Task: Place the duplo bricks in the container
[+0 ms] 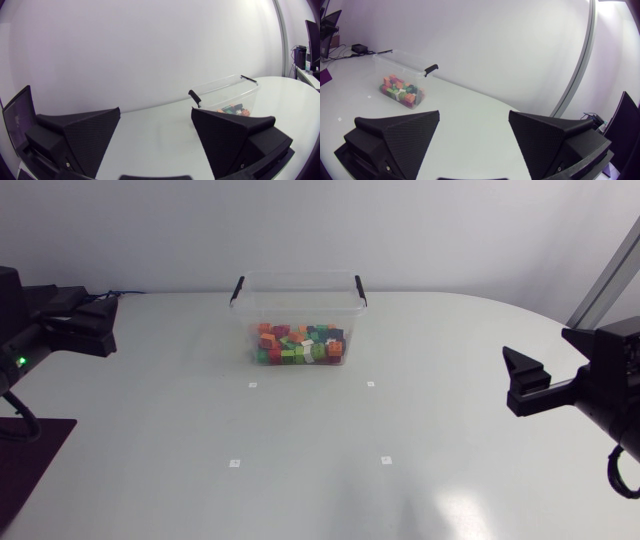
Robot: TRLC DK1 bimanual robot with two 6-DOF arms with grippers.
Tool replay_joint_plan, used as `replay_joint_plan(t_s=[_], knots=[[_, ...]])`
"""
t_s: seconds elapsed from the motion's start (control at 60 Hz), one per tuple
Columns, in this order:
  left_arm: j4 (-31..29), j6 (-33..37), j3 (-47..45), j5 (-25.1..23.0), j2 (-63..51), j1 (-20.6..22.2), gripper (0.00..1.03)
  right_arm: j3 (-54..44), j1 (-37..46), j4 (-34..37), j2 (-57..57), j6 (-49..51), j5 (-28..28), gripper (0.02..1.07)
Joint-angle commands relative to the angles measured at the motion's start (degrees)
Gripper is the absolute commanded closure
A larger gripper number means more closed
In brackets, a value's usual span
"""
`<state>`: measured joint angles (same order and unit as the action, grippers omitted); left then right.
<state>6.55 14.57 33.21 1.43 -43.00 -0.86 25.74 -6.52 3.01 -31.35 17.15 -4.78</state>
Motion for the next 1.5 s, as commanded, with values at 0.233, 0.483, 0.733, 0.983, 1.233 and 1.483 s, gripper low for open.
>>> replay_joint_plan(t_s=[0.233, 0.483, 0.733, 0.983, 1.233, 1.483], knots=[[0.13, -0.42, -8.95, 0.06, 9.96, -1.16, 0.05, -5.52, 0.46, 0.42, 6.48, 0.43, -0.67, 0.07], [-1.35, -2.79, -14.22, -0.11, 17.89, -0.92, 0.05, -9.46, 1.18, 0.09, 11.98, -1.49, -0.03, 0.07], [-3.08, -6.69, -20.52, -0.55, 26.22, -0.33, 0.05, -14.86, 2.95, -0.93, 18.4, -6.68, 1.56, 0.07], [-4.81, -10.63, -26.86, -0.99, 34.61, 0.27, 0.05, -20.29, 4.74, -1.97, 24.87, -11.91, 3.17, 0.07], [-6.45, -14.36, -32.88, -1.41, 42.56, 0.83, 0.05, -25.45, 6.43, -2.95, 31.01, -16.87, 4.69, 0.07], [-6.55, -14.57, -33.21, -1.43, 43.0, 0.86, 0.05, -25.74, 6.52, -3.01, 31.35, -17.15, 4.78, 0.07]])
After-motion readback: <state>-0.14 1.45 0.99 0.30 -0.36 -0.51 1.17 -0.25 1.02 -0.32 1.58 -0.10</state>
